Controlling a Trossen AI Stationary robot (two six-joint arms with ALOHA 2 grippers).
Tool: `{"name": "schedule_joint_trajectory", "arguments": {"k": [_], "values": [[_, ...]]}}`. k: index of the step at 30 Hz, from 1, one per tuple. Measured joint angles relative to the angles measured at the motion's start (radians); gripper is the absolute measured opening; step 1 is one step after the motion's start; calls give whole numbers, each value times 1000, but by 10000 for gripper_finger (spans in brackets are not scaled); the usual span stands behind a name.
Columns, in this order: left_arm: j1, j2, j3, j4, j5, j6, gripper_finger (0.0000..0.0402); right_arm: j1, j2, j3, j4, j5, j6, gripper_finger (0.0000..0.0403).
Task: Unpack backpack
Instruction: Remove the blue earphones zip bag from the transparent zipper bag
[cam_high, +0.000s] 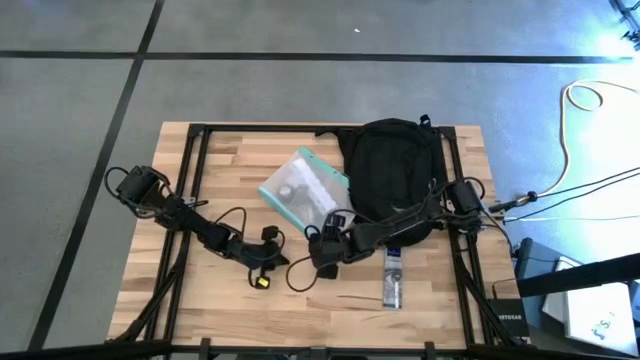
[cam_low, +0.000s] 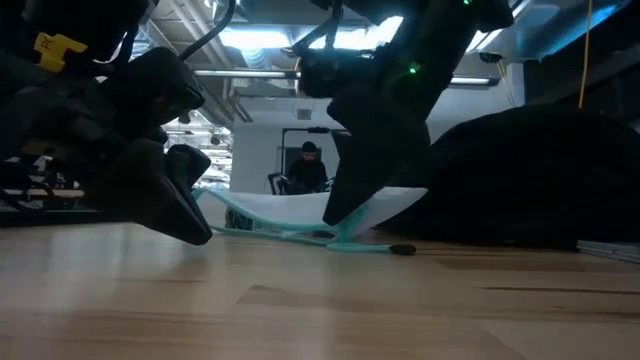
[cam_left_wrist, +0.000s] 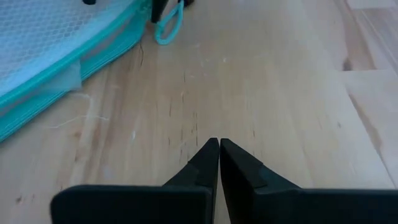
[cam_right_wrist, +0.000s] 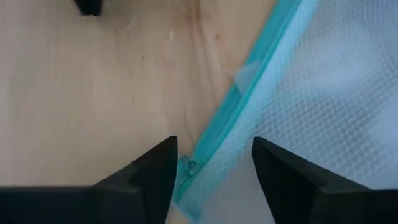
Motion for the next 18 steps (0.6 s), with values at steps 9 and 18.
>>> {"name": "schedule_joint_trajectory", "arguments": {"k": [9,18], "values": [[0,-1,1,-2,0,-2,0,-41,61,1,5,-8,40,186],[0,-1,2,-5,-3,-2,0,-44,77,2,14,-19,20,89]]}}
